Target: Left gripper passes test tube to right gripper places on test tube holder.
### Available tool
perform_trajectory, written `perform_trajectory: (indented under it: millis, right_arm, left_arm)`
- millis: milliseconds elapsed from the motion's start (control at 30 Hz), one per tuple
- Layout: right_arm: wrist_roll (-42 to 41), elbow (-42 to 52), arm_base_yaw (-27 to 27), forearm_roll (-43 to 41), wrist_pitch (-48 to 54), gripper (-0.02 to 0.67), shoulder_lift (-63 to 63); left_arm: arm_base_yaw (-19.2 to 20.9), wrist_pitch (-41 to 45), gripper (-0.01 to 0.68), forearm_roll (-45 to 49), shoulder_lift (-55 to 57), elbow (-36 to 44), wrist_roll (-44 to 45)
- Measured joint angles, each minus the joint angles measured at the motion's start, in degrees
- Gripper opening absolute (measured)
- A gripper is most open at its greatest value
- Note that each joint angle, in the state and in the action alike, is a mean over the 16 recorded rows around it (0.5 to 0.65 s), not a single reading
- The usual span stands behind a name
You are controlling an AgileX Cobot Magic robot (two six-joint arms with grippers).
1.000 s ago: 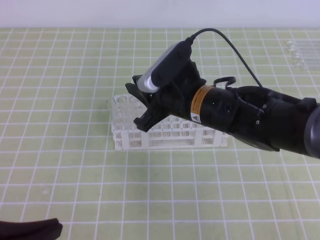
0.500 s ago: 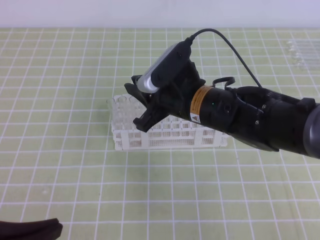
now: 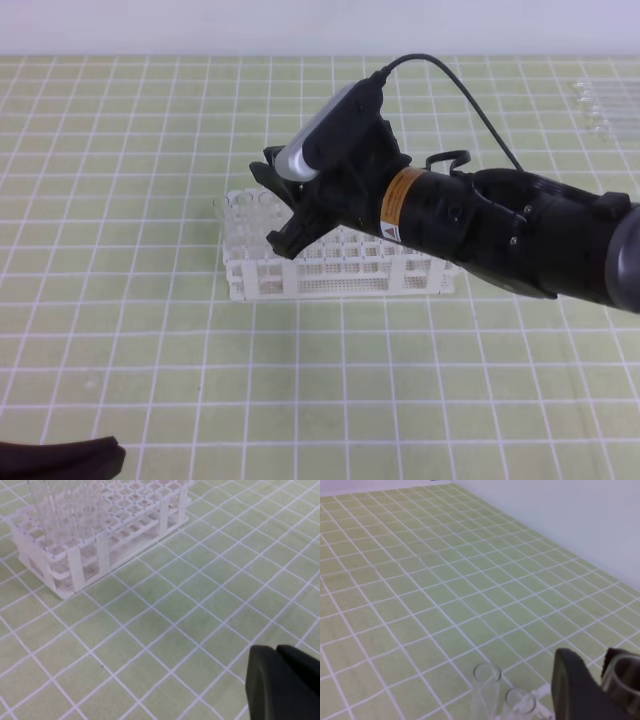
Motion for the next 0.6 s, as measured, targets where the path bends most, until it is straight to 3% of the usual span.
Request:
perform_trajectory:
  millis: [600]
  right_arm:
    - [-0.02, -0.45, -0.05, 0.08, 1.09, 0.097, 1.77]
  left_arm:
    - [-0.01, 0.0, -0.002, 0.03, -0.02, 0.0, 0.0]
